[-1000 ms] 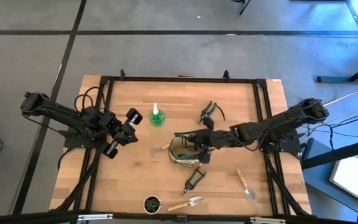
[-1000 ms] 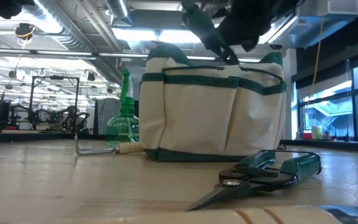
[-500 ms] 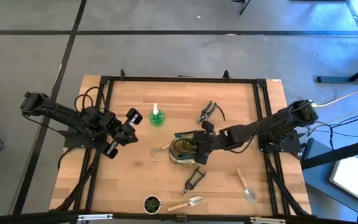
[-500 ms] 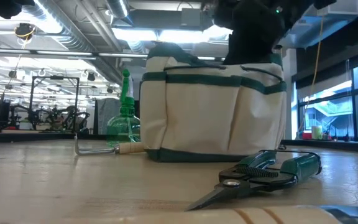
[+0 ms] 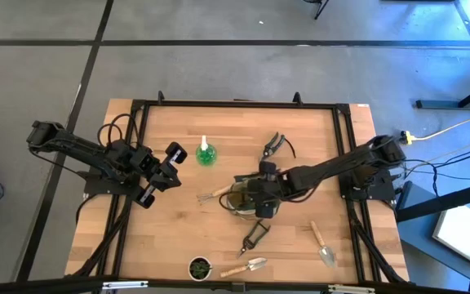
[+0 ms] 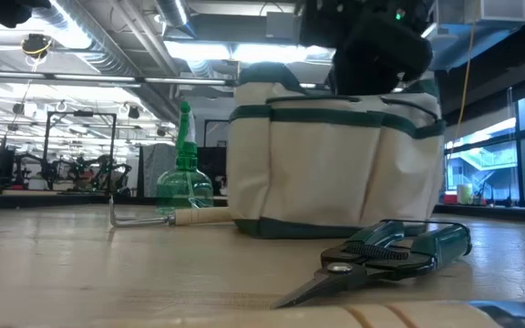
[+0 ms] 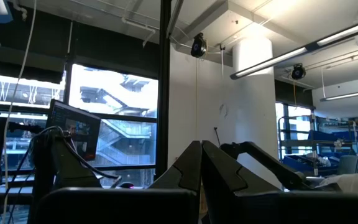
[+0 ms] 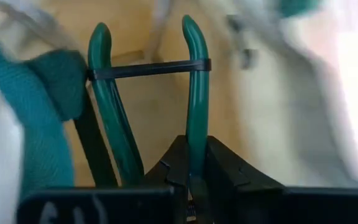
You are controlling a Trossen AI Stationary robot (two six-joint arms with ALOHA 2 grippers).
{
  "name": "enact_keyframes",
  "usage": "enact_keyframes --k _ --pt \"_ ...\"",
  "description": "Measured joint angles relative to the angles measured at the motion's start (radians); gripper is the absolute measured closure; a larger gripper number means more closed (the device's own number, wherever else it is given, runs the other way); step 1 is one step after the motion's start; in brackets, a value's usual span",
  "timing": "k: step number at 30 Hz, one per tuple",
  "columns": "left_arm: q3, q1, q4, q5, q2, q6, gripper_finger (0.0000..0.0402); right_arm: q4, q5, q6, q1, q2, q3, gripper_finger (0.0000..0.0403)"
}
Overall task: Pick & Place Garden tools in Gardening bag
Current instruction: Put the right green pruning shears into the green gardening bag
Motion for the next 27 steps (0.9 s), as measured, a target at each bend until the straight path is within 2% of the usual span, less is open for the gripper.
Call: enact_keyframes --k 3,6,15,27 --pt "0.000 0.000 0.000 0.000 0.000 0.000 0.0396 -0.021 -0.051 -0.015 -0.004 0.037 0.028 0.0373" --pt "0.000 0.000 0.000 0.000 0.000 0.000 0.0396 -0.064 -0.057 -0.021 -0.004 0.060 0.058 0.0373" --pt "0.000 0.000 -0.004 0.000 0.000 0.008 0.0396 -0.177 -0.112 -0.047 -0.008 0.064 0.142 0.0373" --pt "0.000 0.000 -0.005 0.000 0.000 0.008 0.0396 -0.192 -0.188 -0.055 -0.033 0.138 0.144 0.0373"
